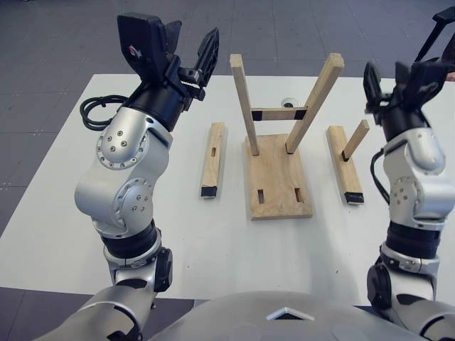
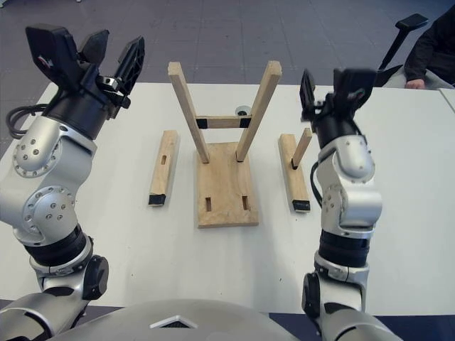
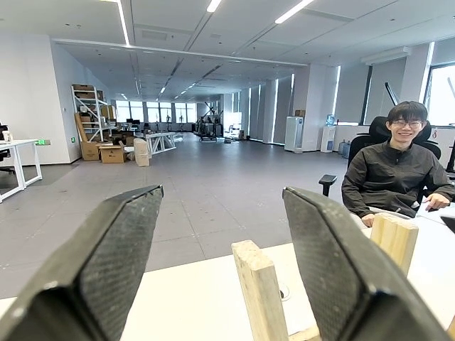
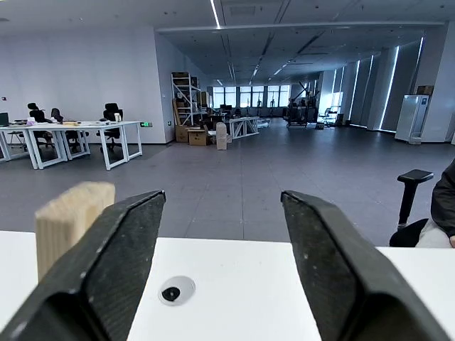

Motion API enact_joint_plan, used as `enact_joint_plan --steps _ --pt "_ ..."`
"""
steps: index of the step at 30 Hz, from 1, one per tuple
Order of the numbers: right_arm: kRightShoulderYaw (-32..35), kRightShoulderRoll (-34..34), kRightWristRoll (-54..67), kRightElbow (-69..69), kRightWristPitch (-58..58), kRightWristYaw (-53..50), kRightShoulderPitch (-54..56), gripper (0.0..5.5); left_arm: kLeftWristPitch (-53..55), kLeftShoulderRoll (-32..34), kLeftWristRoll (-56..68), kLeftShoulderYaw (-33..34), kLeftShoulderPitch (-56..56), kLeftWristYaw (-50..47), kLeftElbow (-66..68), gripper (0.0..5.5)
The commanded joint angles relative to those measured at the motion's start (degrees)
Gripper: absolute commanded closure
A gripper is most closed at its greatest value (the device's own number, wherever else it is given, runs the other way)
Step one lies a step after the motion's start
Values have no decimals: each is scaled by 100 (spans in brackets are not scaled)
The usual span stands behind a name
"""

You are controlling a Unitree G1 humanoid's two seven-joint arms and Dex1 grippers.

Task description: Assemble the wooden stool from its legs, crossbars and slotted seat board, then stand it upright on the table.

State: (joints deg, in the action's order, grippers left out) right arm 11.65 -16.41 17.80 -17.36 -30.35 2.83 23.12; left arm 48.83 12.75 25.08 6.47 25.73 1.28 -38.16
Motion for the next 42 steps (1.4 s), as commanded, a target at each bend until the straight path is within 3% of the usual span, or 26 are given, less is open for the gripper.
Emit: enact_joint_plan --steps 1,6,13,16,20,22,29,33,37,42 --pt "27 -74 37 280 -373 -37 661 253 -24 -50 -91 -40 21 -87 -48 235" --pt "-19 -85 -115 751 -501 -29 842 345 -85 -87 -141 -25 27 -45 -1 235" --pt "84 -97 -210 43 -448 -357 2182 345 -57 -68 -137 7 33 -10 -13 235" --pt "70 -6 -249 292 -689 -318 1690 345 -38 -89 -145 -8 10 -40 -52 235" --pt "44 120 -708 2006 -71 -293 18 345 -31 -126 -152 -18 13 -72 -66 235" --pt "22 227 -738 2262 68 -272 -312 345 -39 -128 -151 -14 21 -61 -50 235" --pt "241 225 -555 1792 216 -267 -114 345 -85 -249 -184 -55 11 -136 -66 235" --pt "528 -37 -273 872 47 -340 843 345 -93 -300 -234 -51 7 -153 -86 235" --pt "697 -397 318 -567 -1015 -183 1107 273 -29 -303 -246 -27 -63 -186 -215 235" --pt "980 -679 859 -2573 -2843 28 -1192 182 204 -290 -268 126 -493 -389 -757 235"
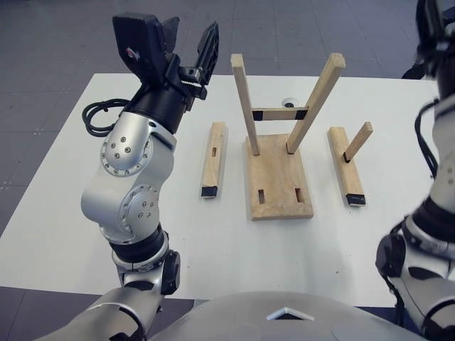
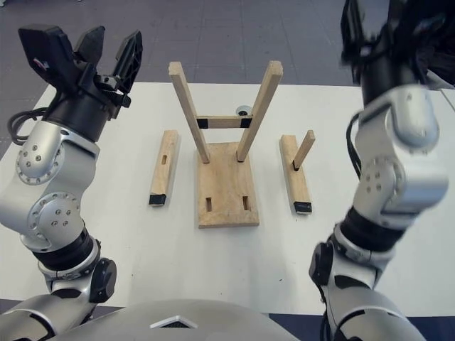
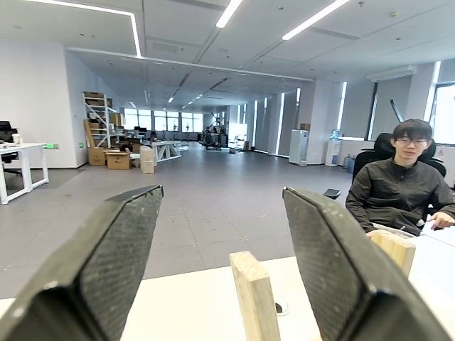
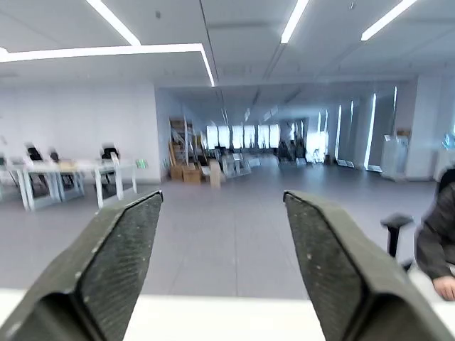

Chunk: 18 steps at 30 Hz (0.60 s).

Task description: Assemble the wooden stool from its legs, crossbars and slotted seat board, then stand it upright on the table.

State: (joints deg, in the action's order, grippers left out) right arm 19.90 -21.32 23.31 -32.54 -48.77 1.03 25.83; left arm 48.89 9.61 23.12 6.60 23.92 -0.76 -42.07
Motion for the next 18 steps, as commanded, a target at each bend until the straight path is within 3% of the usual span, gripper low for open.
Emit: enact_joint_plan --steps 1,5,9,13,18 --pt "184 -229 404 -1328 -1225 307 -1884 161 238 16 -83 142 -396 -224 -467 235" --pt "104 -410 573 -1716 -1553 734 -3133 93 356 -29 -83 159 -519 -298 -634 235" --pt "-523 -634 71 -970 -1536 752 -3809 5 417 -9 -27 120 -346 -219 -522 235" --pt "-823 -448 -336 -199 -1154 682 -4264 5 472 3 6 125 -173 -171 -407 235" --pt "-1154 -213 -483 1525 -744 894 -3668 5 480 -8 38 108 -76 -173 -320 235"
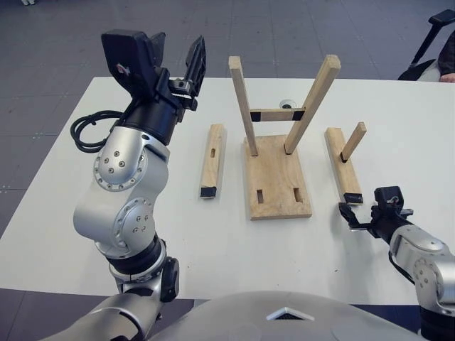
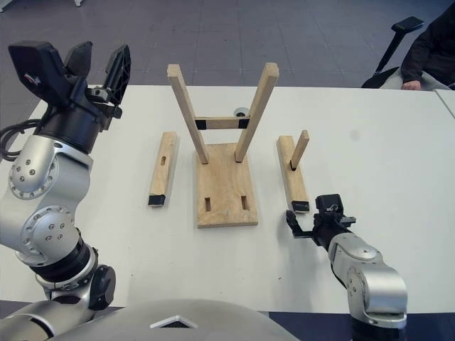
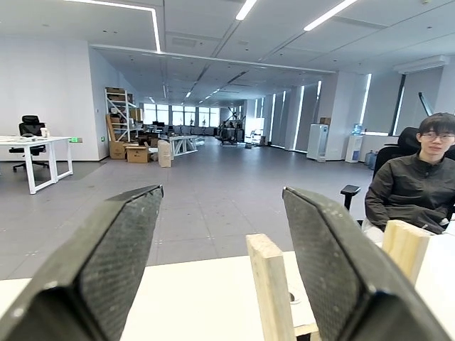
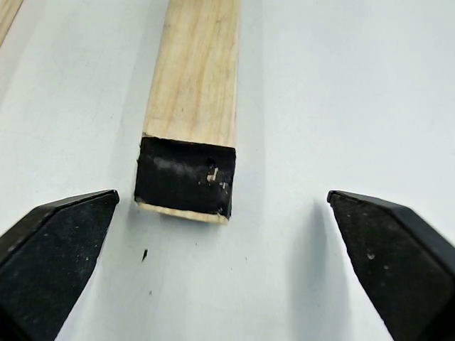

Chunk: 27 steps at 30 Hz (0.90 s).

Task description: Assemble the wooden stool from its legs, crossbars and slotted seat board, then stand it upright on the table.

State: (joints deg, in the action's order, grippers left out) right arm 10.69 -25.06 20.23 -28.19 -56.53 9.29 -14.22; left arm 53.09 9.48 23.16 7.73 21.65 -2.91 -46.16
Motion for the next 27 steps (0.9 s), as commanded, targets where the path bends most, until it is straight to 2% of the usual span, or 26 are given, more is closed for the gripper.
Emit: enact_joint_plan --steps 1,5,14,17,23,27 --pt "-307 197 -221 1471 166 93 576 5 52 3 44 -17 172 42 118 235" --pt "-448 341 -417 2642 653 150 1300 5 16 12 82 -68 242 97 241 235" --pt "-775 -154 -370 2174 353 853 872 160 -27 -1 86 -48 224 102 246 235" --pt "-840 -437 -308 2165 208 1165 991 231 -60 -53 51 -82 173 54 212 235" --pt "-826 -656 -420 2590 284 1384 1239 337 -122 -94 10 -106 191 39 248 235" --pt "-528 -779 -457 3065 517 1424 1659 343 -118 -73 20 -86 163 74 276 235"
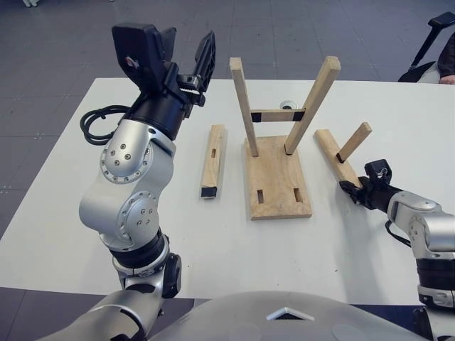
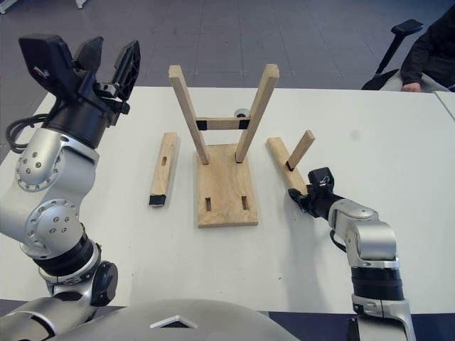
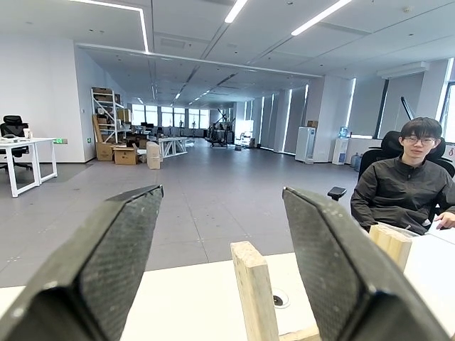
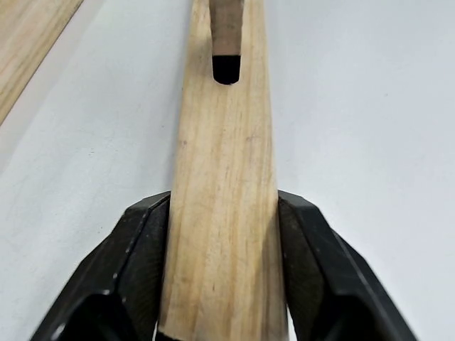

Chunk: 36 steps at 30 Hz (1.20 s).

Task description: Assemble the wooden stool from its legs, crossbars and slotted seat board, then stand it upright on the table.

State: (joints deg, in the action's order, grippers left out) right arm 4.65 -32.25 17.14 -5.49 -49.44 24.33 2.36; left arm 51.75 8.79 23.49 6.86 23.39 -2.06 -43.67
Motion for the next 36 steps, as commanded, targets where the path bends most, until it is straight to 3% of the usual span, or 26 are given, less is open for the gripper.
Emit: enact_joint_plan --steps 1,4,7,10,12,16,20,24,30,36 --pt "338 -174 -158 1119 10 -128 330 343 28 69 43 112 -30 66 74 235" --pt "1047 -465 -57 1613 488 -239 1198 344 144 228 535 803 111 351 429 235" --pt "2048 -596 519 1263 774 -486 2462 344 267 702 1306 1617 714 850 1243 235" --pt "2792 -561 1299 426 598 -630 3130 344 194 987 1621 1541 1300 1393 2056 235" --pt "2990 -398 1922 -17 311 -787 3669 344 82 1142 1724 1334 1653 1776 2476 206" --pt "2742 210 3496 -518 -235 -665 4499 344 134 1247 2292 1266 2318 2588 3323 143" --pt "2085 634 4104 -683 -451 -444 4560 344 431 1418 2938 1071 2729 3745 4100 69" --pt "1438 781 4656 -525 -661 453 4813 344 887 1713 3752 1092 2923 4890 4414 66" --pt "815 583 5022 -553 -979 1539 4740 344 1362 1684 4887 1383 2768 4709 4129 66" --pt "451 515 5002 -580 -1082 2023 4615 344 1329 1543 5141 1216 2545 4339 3932 66"
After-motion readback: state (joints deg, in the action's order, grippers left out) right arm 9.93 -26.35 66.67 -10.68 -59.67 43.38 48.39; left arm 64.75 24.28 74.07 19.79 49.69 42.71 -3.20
